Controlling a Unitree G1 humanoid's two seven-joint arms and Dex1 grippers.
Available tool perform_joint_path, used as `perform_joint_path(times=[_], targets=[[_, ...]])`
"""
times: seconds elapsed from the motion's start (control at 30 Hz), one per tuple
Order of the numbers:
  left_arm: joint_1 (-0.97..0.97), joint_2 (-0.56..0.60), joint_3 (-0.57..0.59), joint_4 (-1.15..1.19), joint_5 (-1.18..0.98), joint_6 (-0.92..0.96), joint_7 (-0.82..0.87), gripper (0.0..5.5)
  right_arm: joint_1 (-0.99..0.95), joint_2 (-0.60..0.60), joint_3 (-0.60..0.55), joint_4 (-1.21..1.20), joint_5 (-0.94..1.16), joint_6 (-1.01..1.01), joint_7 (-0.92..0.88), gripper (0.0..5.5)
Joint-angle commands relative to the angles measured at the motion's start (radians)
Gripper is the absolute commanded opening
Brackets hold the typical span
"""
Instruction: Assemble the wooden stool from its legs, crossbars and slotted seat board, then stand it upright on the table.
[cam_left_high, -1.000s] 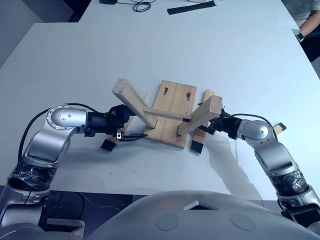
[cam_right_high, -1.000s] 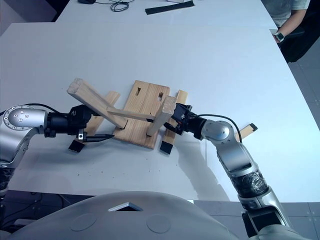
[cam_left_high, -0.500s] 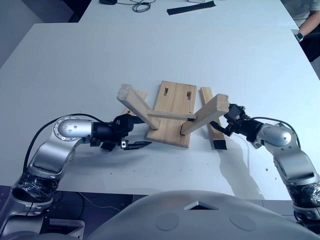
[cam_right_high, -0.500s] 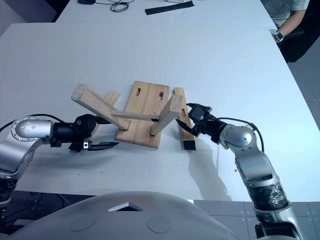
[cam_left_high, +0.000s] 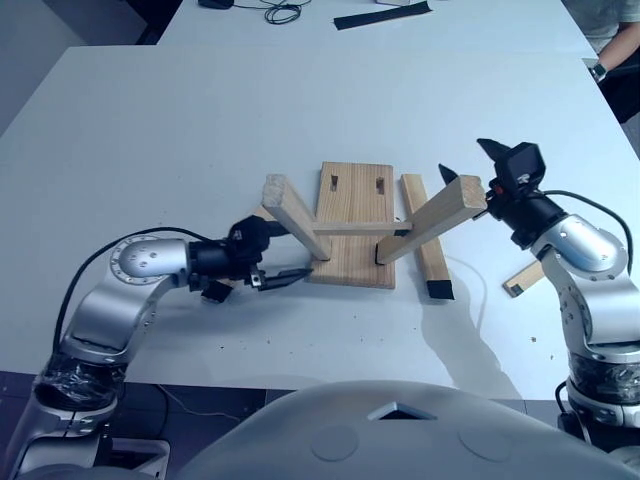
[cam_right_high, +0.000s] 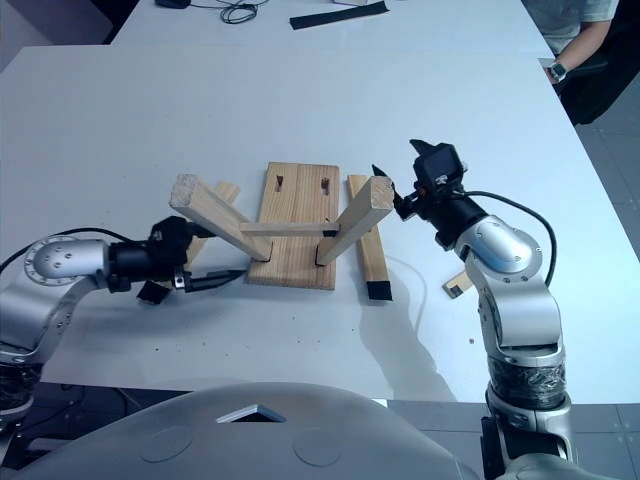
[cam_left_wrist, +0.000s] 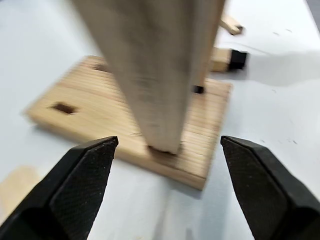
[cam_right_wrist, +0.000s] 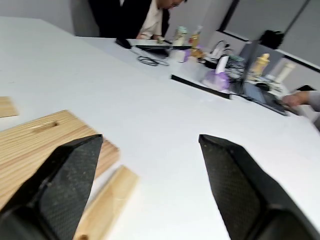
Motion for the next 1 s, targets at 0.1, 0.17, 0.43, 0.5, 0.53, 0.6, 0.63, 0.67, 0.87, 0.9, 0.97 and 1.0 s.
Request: perform_joint_path(times=[0.1,0.17,0.43,0.5,0.53,0.6,0.63,0.67,0.87,0.9,0.97,1.0], targets=[[0.074,-0.045,0.208,-0.117,-0.114,0.110,0.166,3.82,0.098,0.037,-0.084,-0.203,0.007,0.184,-0.110,3.54],[0.068,-0.138,0.279,-0.168,-0.138,0.188,0.365,3.82,0.143,0.086,-0.101,-0.274,-0.001,0.244,-0.174,3.54],[0.218,-0.468,0.142,-0.303,0.024,0.171,0.803,4.78,0.294,0.273,0.055,-0.373,-0.111,0.235,-0.397,4.03],[0.210,-0.489,0.130,-0.296,0.068,0.150,0.843,4.78,0.306,0.288,0.065,-0.371,-0.134,0.226,-0.423,4.36],[0.200,-0.495,0.131,-0.291,0.091,0.141,0.861,4.78,0.313,0.292,0.065,-0.370,-0.145,0.222,-0.432,4.38],[0.185,-0.500,0.133,-0.280,0.127,0.116,0.884,4.78,0.323,0.300,0.060,-0.373,-0.153,0.214,-0.441,4.38],[0.183,-0.499,0.134,-0.279,0.154,0.100,0.897,4.78,0.323,0.304,0.058,-0.376,-0.154,0.213,-0.440,4.38],[0.180,-0.500,0.127,-0.277,0.187,0.080,0.911,4.78,0.323,0.307,0.057,-0.380,-0.154,0.211,-0.439,4.38],[0.188,-0.513,0.052,-0.286,0.376,0.037,0.999,4.78,0.319,0.301,0.020,-0.402,-0.155,0.203,-0.423,4.77],[0.196,-0.512,0.059,-0.291,0.383,0.037,0.998,4.78,0.313,0.295,-0.008,-0.409,-0.153,0.204,-0.416,4.96],[0.217,-0.500,0.082,-0.308,0.393,0.035,0.984,4.78,0.291,0.274,-0.079,-0.418,-0.147,0.209,-0.399,5.31],[0.219,-0.490,0.088,-0.318,0.392,0.043,0.970,4.78,0.271,0.261,-0.110,-0.423,-0.148,0.215,-0.392,5.38]])
